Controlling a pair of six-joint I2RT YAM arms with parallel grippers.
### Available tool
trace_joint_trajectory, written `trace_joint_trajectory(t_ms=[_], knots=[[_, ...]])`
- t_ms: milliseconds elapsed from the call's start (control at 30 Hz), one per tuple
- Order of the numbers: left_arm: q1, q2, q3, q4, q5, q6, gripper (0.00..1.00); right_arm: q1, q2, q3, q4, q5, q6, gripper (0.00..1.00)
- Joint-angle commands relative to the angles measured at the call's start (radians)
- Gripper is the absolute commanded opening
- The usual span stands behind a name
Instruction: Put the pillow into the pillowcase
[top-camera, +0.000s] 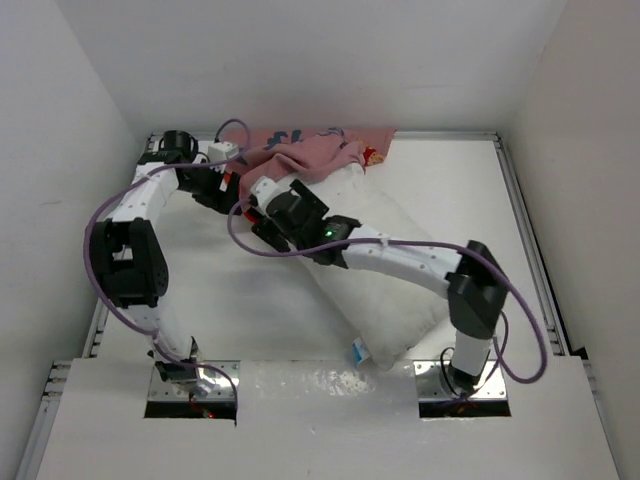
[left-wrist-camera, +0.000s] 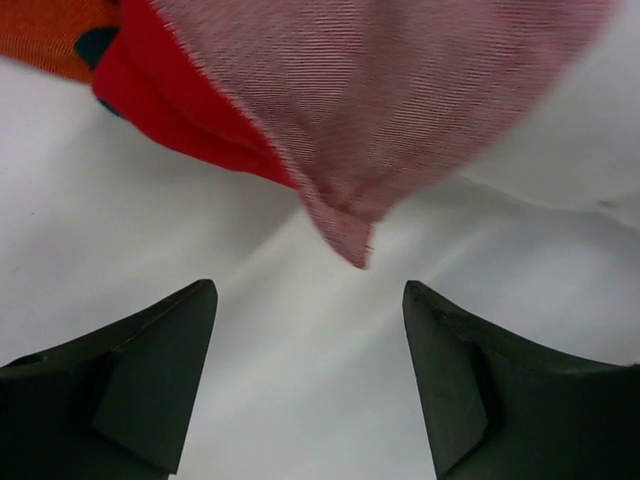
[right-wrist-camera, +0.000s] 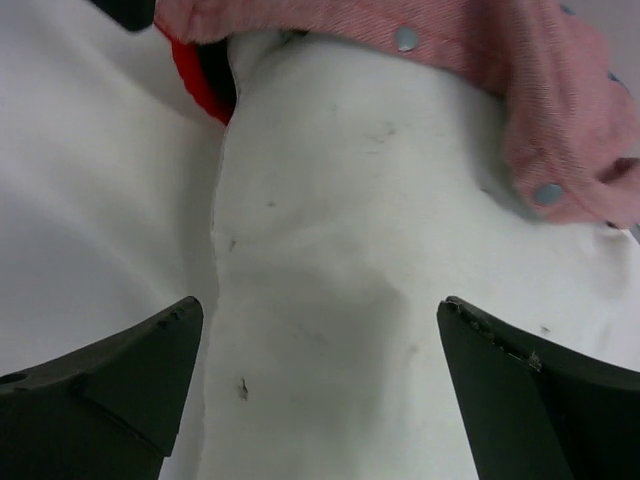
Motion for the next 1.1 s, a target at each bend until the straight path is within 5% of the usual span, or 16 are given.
trace_joint_trajectory(t_ms=[0, 233, 333, 467, 633, 767, 833, 867, 900, 933, 1033, 1067], knots=[[0.023, 0.059, 0.014, 0.099, -0.001, -0.044, 0.73, -0.003, 0.102, 0.059, 0.0, 0.135, -0.087, 0.99], [0.018, 0.064, -0.118, 0.334, 0.112, -0.155, 0.69, -0.035, 0.386, 0.221, -0.046, 0.267, -0.081, 0.99], [0.02, 0.082, -0.071, 0.262, 0.234, -0.088, 0.71, -0.047, 0.38, 0.22, -0.043, 0.266, -0.035, 0.99], [0.023, 0.079, -0.011, 0.092, 0.22, 0.009, 0.74, -0.049, 0.367, 0.2, -0.031, 0.25, -0.034, 0.99], [0.014, 0.108, -0.048, 0.291, 0.201, -0.148, 0.81, -0.05, 0.334, 0.139, 0.027, 0.246, -0.011, 0.99], [-0.016, 0.205, 0.029, 0.342, 0.187, -0.207, 0.68, -0.07, 0.306, 0.101, 0.064, 0.201, 0.043, 0.97], [-0.017, 0.214, 0.024, 0.384, 0.173, -0.248, 0.57, -0.09, 0.312, 0.107, 0.056, 0.152, 0.083, 0.86], [-0.019, 0.217, 0.02, 0.395, 0.187, -0.258, 0.35, -0.099, 0.312, 0.102, 0.07, 0.09, 0.113, 0.67], [-0.019, 0.217, 0.018, 0.403, 0.199, -0.258, 0.19, -0.107, 0.311, 0.098, 0.082, 0.054, 0.13, 0.67], [-0.019, 0.216, 0.015, 0.406, 0.209, -0.262, 0.01, -0.116, 0.309, 0.095, 0.092, 0.022, 0.15, 0.42], [-0.019, 0.185, -0.025, 0.429, 0.245, -0.258, 0.0, -0.156, 0.309, 0.13, 0.125, -0.046, 0.218, 0.03], [-0.019, 0.175, -0.034, 0.426, 0.258, -0.258, 0.0, -0.162, 0.311, 0.145, 0.136, -0.055, 0.23, 0.0]])
